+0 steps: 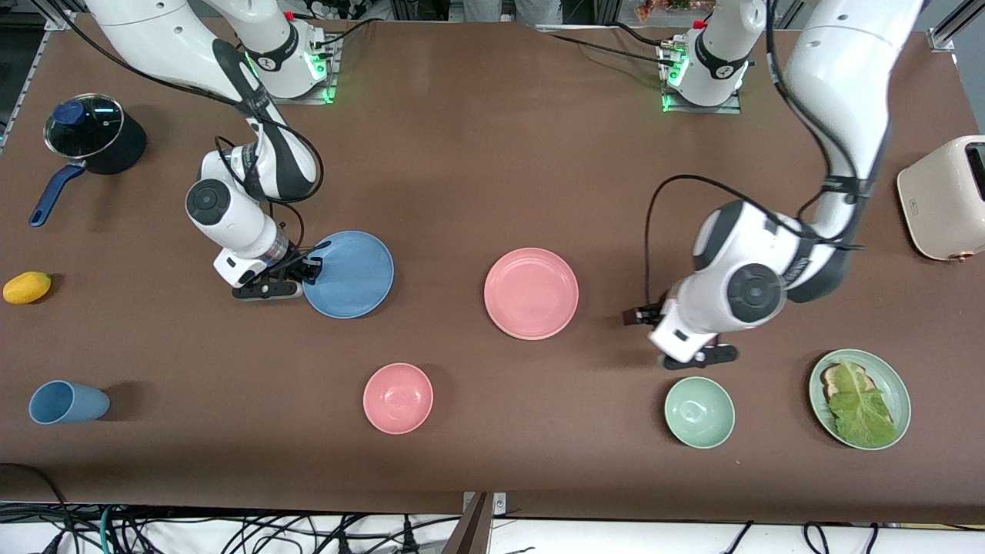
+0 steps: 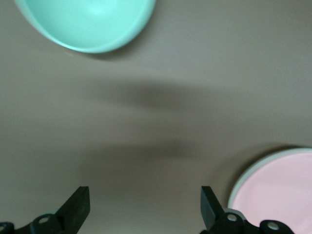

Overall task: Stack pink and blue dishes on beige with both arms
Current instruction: 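Grasp the blue plate rim with the right gripper while the left gripper withdraws, then lift the blue plate with the right gripper onto the pink plate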

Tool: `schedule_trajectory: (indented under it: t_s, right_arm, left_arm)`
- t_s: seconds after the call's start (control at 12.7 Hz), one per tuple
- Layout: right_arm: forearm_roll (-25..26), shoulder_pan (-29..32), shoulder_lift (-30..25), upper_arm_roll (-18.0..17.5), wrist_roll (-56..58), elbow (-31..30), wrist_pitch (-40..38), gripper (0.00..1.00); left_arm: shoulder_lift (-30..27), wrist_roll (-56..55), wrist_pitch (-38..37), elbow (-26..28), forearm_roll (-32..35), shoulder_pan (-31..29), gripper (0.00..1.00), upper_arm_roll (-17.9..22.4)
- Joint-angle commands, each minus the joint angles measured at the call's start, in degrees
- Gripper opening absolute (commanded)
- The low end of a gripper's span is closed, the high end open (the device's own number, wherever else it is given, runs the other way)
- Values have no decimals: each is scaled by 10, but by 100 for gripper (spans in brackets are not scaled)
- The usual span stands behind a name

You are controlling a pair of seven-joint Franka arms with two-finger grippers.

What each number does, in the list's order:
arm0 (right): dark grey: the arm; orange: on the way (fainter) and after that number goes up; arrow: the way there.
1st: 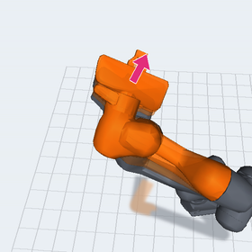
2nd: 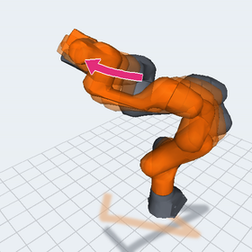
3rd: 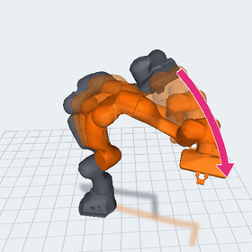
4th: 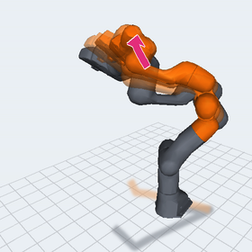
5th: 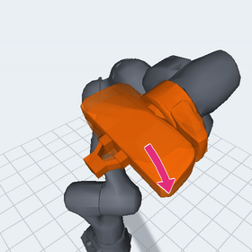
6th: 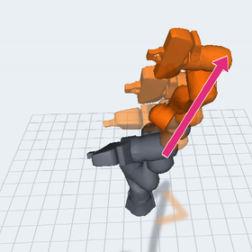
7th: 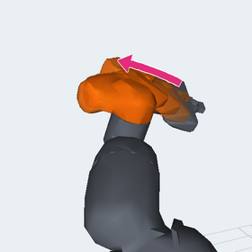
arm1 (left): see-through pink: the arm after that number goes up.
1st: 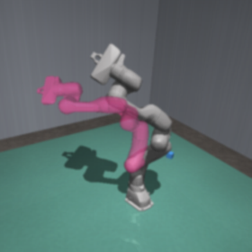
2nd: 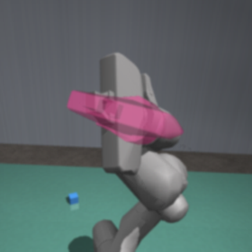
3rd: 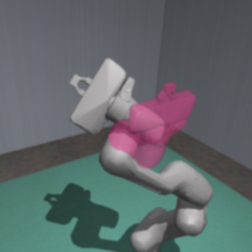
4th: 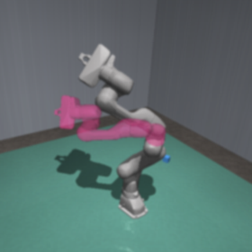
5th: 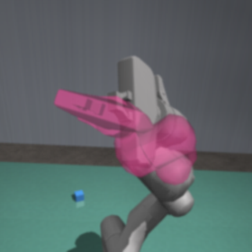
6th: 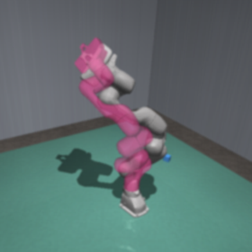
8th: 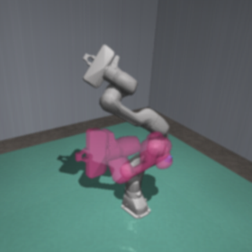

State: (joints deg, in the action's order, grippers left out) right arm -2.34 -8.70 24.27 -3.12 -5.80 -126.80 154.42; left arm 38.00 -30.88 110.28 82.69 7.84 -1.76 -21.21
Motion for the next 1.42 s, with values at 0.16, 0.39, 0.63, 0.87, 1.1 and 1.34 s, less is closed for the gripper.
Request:
schedule_trajectory:
  t_s: [0.16,0.39,0.63,0.87,1.1,1.34]
  right_arm:
    - [-5,1,-25,-11,3,51,-90,0]
    - [-6,-6,-18,-25,-3,187,-235,0]
    - [-7,-58,23,-27,-97,311,-318,0]
    - [-5,-132,69,-27,-230,372,-321,0]
    - [1,-202,117,-25,-359,407,-278,0]
    - [3,-247,151,-24,-442,415,-216,0]
  left_arm:
    - [-25,67,-16,6,13,-67,100,-5]
    - [-39,130,-30,7,13,-119,100,-7]
    - [-115,243,-30,66,-31,-120,100,56]
    - [-235,316,-30,147,-101,-31,100,191]
    - [-331,316,-58,173,-99,5,100,223]
    - [-374,314,-77,174,-99,11,100,224]
